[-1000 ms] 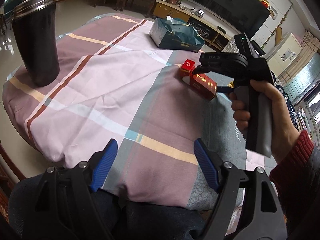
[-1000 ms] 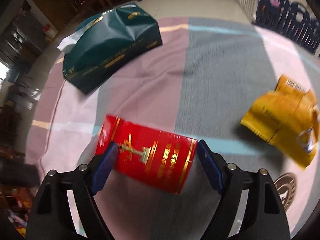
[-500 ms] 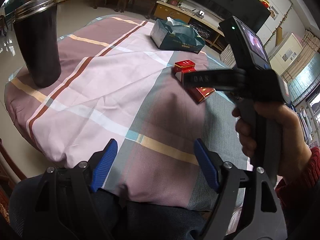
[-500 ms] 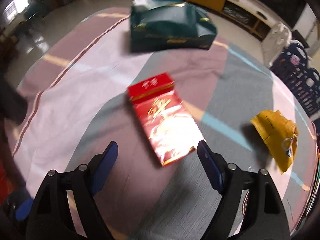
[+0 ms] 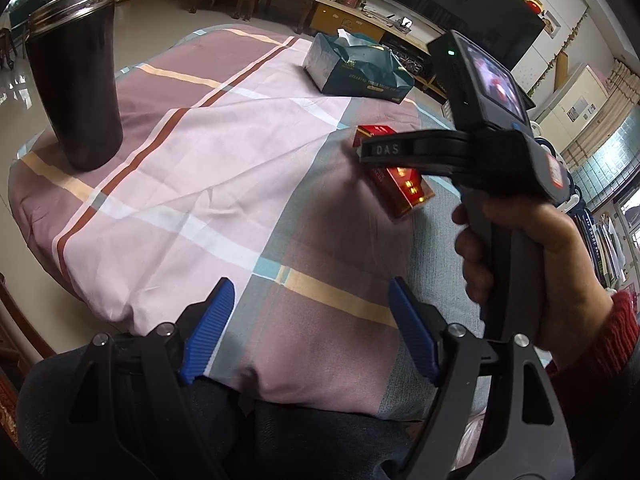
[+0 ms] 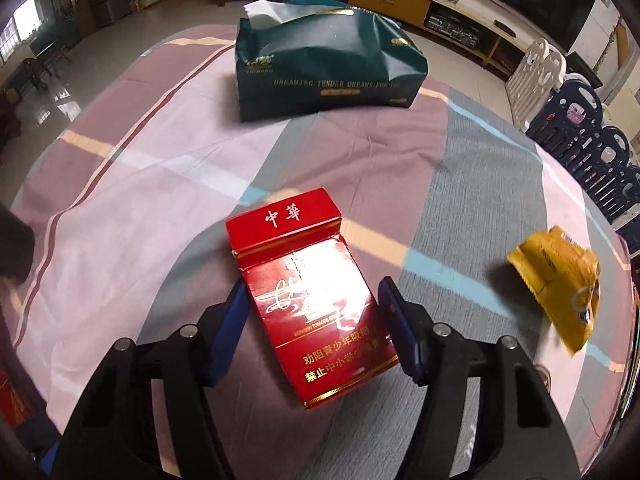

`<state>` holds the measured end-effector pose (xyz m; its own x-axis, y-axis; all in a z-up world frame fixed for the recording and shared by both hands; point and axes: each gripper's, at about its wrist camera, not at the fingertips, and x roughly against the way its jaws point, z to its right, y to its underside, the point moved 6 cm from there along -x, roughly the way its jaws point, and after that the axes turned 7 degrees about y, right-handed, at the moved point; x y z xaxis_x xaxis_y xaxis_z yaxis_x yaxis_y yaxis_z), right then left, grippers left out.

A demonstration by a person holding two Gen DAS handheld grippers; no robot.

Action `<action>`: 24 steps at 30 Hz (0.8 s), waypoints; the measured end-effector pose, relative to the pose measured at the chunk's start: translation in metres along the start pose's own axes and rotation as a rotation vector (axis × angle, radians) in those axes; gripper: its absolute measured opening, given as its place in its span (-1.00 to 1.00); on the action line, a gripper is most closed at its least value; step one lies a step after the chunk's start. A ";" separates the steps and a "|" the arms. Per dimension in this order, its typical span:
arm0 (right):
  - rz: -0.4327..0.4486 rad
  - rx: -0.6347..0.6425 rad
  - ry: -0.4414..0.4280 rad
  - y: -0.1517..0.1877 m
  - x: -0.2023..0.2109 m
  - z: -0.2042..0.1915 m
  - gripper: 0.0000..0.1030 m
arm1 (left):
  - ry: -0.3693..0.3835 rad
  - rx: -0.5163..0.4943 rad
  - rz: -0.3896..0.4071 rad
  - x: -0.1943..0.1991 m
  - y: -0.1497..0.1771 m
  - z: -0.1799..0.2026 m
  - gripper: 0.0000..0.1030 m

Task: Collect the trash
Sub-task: 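Grasp the yellow chip bag with the right gripper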

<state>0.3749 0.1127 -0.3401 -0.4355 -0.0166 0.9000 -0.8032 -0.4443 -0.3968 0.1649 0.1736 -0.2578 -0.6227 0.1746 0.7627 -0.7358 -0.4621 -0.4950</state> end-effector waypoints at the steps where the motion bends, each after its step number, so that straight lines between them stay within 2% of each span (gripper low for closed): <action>1: -0.018 -0.018 -0.018 0.006 0.004 0.000 0.24 | 0.000 0.001 0.000 0.000 0.000 0.000 0.54; 4: -0.063 -0.057 -0.115 0.028 0.017 -0.003 0.25 | -0.001 0.003 0.001 0.000 0.001 0.000 0.54; 6: -0.089 -0.036 -0.175 0.043 0.025 -0.011 0.26 | 0.000 0.003 0.001 0.001 0.001 -0.001 0.54; 7: -0.098 -0.040 -0.230 0.049 0.031 -0.014 0.26 | -0.001 0.003 0.001 0.001 0.001 0.000 0.54; 9: -0.089 -0.092 -0.338 0.058 0.055 -0.019 0.27 | -0.001 0.006 0.003 0.001 0.001 -0.001 0.54; 10: -0.061 -0.131 -0.335 0.055 0.064 -0.010 0.27 | -0.001 0.009 0.003 0.001 0.001 -0.002 0.54; 12: 0.050 -0.199 -0.161 0.038 0.079 0.024 0.34 | -0.001 0.013 0.000 0.001 0.002 -0.002 0.54; 15: 0.218 -0.328 0.272 0.013 0.101 0.094 0.67 | -0.002 0.012 -0.002 0.000 0.002 -0.002 0.54; 16: 0.243 -0.387 0.357 0.008 0.102 0.117 0.67 | -0.003 0.012 -0.002 0.000 0.002 -0.002 0.54; 18: 0.238 -0.499 0.417 0.004 0.095 0.153 0.67 | -0.003 0.013 -0.003 0.000 0.002 -0.002 0.54; 20: 0.202 -0.576 0.428 0.005 0.081 0.178 0.67 | -0.004 0.015 -0.006 -0.001 0.002 -0.003 0.54; 22: 0.136 -0.610 0.408 0.011 0.063 0.190 0.67 | -0.004 0.019 -0.012 -0.002 0.002 -0.004 0.54; 24: 0.064 -0.591 0.403 0.018 0.045 0.192 0.67 | -0.003 0.024 -0.018 -0.003 0.002 -0.004 0.54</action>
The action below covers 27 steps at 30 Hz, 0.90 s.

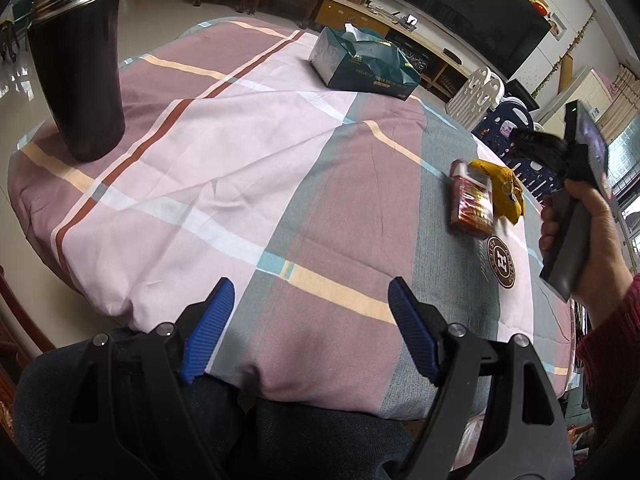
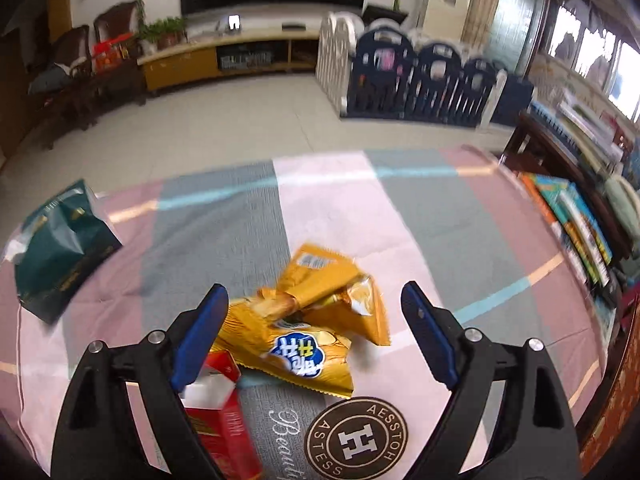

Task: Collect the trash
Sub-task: 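Grasp the yellow chip bag with the right gripper, then move the left gripper to the red cigarette box while the right holds the chip bag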

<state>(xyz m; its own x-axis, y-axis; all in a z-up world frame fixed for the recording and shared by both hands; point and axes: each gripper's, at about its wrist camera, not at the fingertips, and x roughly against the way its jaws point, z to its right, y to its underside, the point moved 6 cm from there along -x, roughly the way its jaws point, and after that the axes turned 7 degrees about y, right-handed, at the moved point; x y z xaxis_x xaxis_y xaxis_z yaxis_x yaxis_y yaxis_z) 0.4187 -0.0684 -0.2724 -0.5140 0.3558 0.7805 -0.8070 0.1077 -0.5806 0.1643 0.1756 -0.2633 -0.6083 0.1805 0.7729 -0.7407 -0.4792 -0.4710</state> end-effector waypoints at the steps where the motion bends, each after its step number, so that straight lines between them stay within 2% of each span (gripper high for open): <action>1: -0.014 0.032 0.021 0.006 -0.006 -0.001 0.67 | -0.001 0.001 -0.002 0.000 0.000 0.000 0.54; 4: -0.051 0.121 0.032 0.023 -0.021 -0.015 0.67 | -0.001 0.004 -0.005 -0.001 0.000 -0.001 0.54; 7: -0.080 0.167 -0.012 0.043 -0.031 -0.024 0.53 | -0.001 0.005 -0.009 -0.002 0.000 -0.001 0.54; 9: -0.112 0.157 -0.093 0.055 -0.025 -0.026 0.17 | -0.002 0.006 -0.008 -0.002 0.000 -0.001 0.54; 11: -0.126 0.142 -0.163 0.068 -0.013 -0.027 0.02 | -0.002 0.005 -0.009 -0.003 0.000 0.000 0.54; 14: -0.156 0.131 -0.295 0.096 0.014 -0.034 -0.04 | -0.001 0.004 -0.005 -0.002 0.000 -0.001 0.54; 16: -0.174 0.170 -0.366 0.116 0.032 -0.044 -0.05 | 0.002 0.006 -0.004 -0.001 0.000 -0.001 0.54; 19: -0.173 0.198 -0.432 0.132 0.058 -0.052 -0.06 | 0.013 0.025 -0.007 -0.001 0.001 -0.004 0.54; 21: -0.158 0.187 -0.444 0.131 0.070 -0.047 -0.06 | 0.015 0.032 -0.005 0.000 0.001 -0.005 0.54; 24: -0.107 0.207 -0.364 0.129 0.072 -0.028 -0.06 | 0.014 0.026 -0.003 0.001 0.001 -0.004 0.54; 27: -0.120 0.170 -0.311 0.128 0.054 -0.003 -0.06 | 0.017 0.027 -0.005 0.001 0.002 -0.003 0.55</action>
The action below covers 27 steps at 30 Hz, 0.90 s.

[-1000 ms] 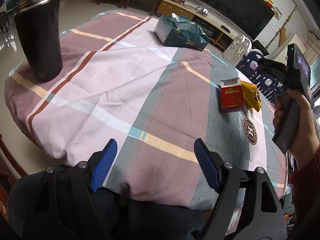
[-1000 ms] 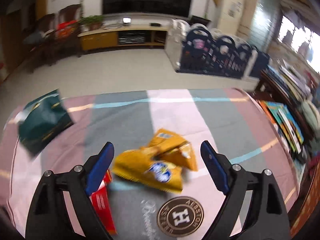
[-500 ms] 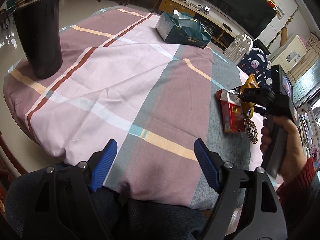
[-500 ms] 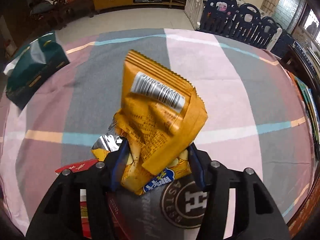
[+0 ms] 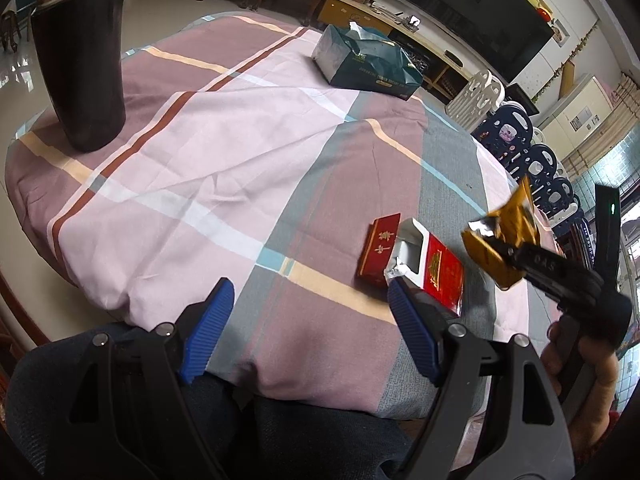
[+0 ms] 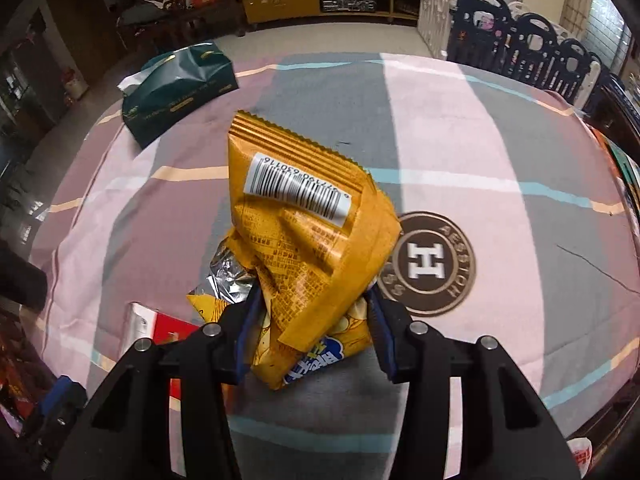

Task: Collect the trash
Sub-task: 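Move the left gripper to the red cigarette box while the right holds the chip bag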

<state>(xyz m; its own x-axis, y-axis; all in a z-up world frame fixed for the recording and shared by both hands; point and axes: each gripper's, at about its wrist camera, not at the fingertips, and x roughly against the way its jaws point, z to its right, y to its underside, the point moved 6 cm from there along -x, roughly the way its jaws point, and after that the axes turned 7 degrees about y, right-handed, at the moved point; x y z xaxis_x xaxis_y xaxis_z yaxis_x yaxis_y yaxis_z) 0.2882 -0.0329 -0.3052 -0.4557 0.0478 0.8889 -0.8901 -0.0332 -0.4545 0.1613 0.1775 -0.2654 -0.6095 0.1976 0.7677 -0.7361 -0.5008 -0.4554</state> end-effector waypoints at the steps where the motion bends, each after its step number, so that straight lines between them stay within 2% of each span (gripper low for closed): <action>1: -0.005 -0.013 0.003 0.004 -0.002 0.007 -0.06 | 0.001 0.002 -0.001 0.000 0.000 0.000 0.55; 4: -0.008 -0.034 0.003 0.008 -0.010 0.012 -0.06 | 0.001 0.006 0.001 0.000 0.000 0.000 0.55; 9: -0.039 0.076 0.031 0.024 -0.008 -0.016 -0.06 | 0.001 0.015 0.001 0.000 -0.001 -0.002 0.55; 12: -0.050 0.126 0.014 0.040 -0.001 -0.035 -0.06 | 0.000 0.021 0.001 0.000 -0.002 -0.003 0.55; 18: -0.071 0.164 -0.083 0.061 0.016 -0.066 -0.06 | 0.012 0.069 0.037 0.007 -0.003 -0.011 0.55; 20: -0.045 0.147 -0.073 0.058 0.021 -0.061 -0.06 | 0.009 0.068 0.036 0.006 -0.003 -0.011 0.55; 25: 0.020 0.049 0.046 0.052 0.035 -0.017 -0.06 | 0.017 0.067 0.020 0.003 -0.003 -0.010 0.57; 27: 0.031 -0.006 0.066 0.056 0.037 0.001 -0.06 | 0.027 0.064 0.008 0.001 -0.003 -0.009 0.61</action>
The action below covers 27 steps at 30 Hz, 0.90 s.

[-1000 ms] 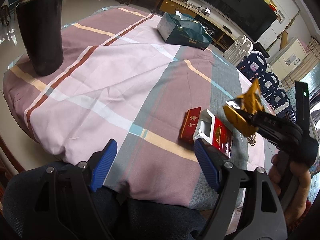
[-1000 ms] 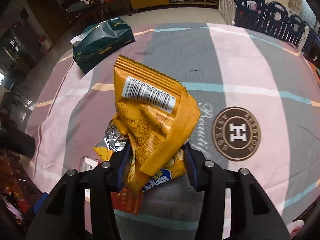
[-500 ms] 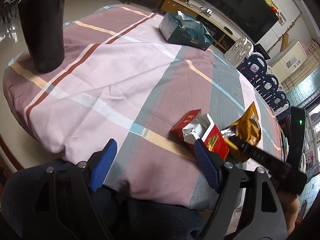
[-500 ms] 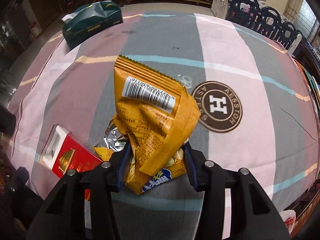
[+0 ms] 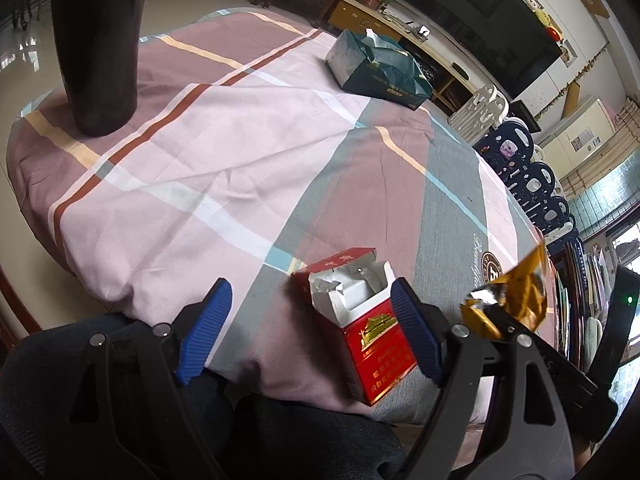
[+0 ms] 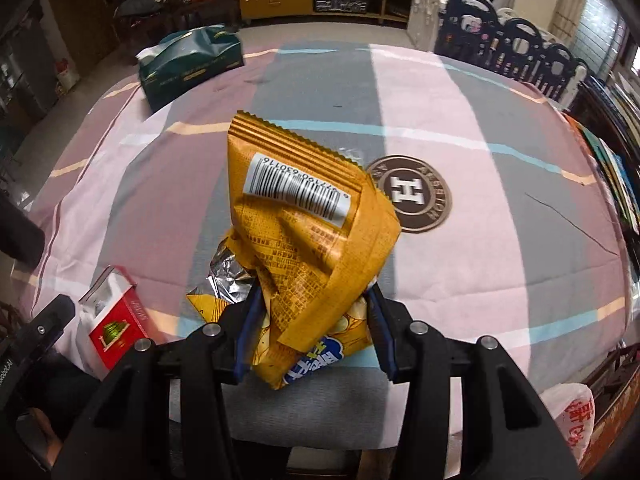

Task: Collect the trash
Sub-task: 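Move the left gripper to the red cigarette box while the right holds the chip bag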

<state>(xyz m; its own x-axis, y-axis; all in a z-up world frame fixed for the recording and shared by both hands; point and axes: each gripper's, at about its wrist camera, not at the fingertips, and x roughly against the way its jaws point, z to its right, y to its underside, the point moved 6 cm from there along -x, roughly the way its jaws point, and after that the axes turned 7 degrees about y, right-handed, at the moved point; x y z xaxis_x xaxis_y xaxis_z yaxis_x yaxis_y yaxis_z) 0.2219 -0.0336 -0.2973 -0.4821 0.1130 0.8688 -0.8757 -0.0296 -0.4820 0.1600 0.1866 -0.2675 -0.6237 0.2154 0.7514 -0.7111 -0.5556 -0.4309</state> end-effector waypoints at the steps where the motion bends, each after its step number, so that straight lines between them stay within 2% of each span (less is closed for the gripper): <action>1: -0.001 -0.029 -0.001 0.004 0.000 0.007 -0.06 | 0.006 -0.001 -0.007 -0.001 0.000 0.001 0.61; 7: -0.073 -0.102 -0.027 0.032 -0.017 0.019 -0.05 | 0.036 -0.026 -0.017 -0.004 0.002 0.010 0.61; 9: -0.061 -0.081 -0.016 0.034 -0.016 0.015 -0.05 | 0.074 -0.033 -0.067 -0.008 0.007 0.015 0.61; 11: -0.058 -0.073 -0.018 0.033 -0.016 0.015 -0.05 | 0.088 -0.026 -0.156 -0.018 0.016 0.023 0.60; 13: -0.062 -0.108 -0.038 0.031 -0.015 0.022 -0.05 | 0.091 -0.039 -0.183 -0.022 0.022 0.036 0.60; 16: -0.047 -0.135 -0.002 0.028 -0.011 0.040 -0.05 | 0.050 -0.092 -0.171 -0.026 0.025 0.055 0.58; 19: -0.036 -0.164 -0.025 0.029 -0.005 0.049 -0.05 | -0.010 -0.151 -0.201 -0.042 0.032 0.072 0.29; 20: -0.030 -0.164 -0.021 0.029 -0.003 0.051 -0.05 | -0.031 -0.161 -0.224 -0.049 0.034 0.076 0.27; 23: -0.008 -0.157 0.001 0.028 0.002 0.057 -0.05 | -0.070 -0.165 -0.258 -0.064 0.038 0.081 0.28; 27: -0.013 -0.190 0.007 0.031 0.001 0.072 -0.05 | -0.094 -0.171 -0.241 -0.069 0.037 0.082 0.48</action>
<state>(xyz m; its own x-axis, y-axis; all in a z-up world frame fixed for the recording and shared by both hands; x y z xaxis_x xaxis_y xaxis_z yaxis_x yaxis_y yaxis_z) 0.1923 -0.1064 -0.3034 -0.4698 0.1191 0.8747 -0.8604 0.1601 -0.4839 0.2033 0.0856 -0.2944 -0.4030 0.2452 0.8817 -0.8844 -0.3523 -0.3062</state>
